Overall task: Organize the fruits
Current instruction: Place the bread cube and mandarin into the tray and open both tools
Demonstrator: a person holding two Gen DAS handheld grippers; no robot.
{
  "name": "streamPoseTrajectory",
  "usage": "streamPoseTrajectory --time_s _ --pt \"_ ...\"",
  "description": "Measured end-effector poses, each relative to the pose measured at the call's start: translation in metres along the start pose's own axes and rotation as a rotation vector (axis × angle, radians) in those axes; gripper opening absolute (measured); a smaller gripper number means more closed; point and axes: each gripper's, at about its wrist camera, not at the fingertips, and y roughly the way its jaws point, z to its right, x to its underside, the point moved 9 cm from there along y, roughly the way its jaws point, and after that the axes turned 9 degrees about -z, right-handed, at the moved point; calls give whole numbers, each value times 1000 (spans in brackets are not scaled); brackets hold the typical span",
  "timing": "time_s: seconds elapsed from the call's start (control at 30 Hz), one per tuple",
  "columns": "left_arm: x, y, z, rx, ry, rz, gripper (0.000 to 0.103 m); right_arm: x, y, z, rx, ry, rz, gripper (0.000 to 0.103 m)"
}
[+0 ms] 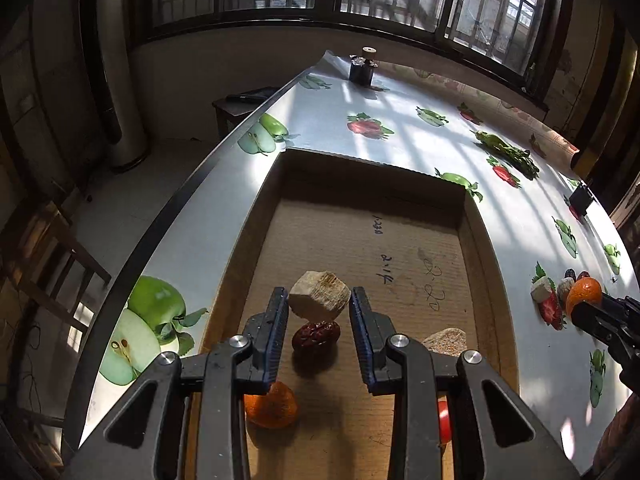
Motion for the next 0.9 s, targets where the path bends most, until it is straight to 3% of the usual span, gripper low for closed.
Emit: streamPoseTrajectory --time_s 0.2,0.6,0.8,0.9 --pt "-4 18 -19 -41 7 -30 31 -9 52 -66 -23 -101 -74 38" --pt "-1 28 -25 20 -34 -67 33 -16 110 -82 -4 -98 -179 38" --pt "2 5 -28 24 -64 -8 47 -23 101 -80 -21 -83 -141 40" --pt "7 -18 -24 19 -83 39 63 -26 81 -77 -16 -85 -95 43"
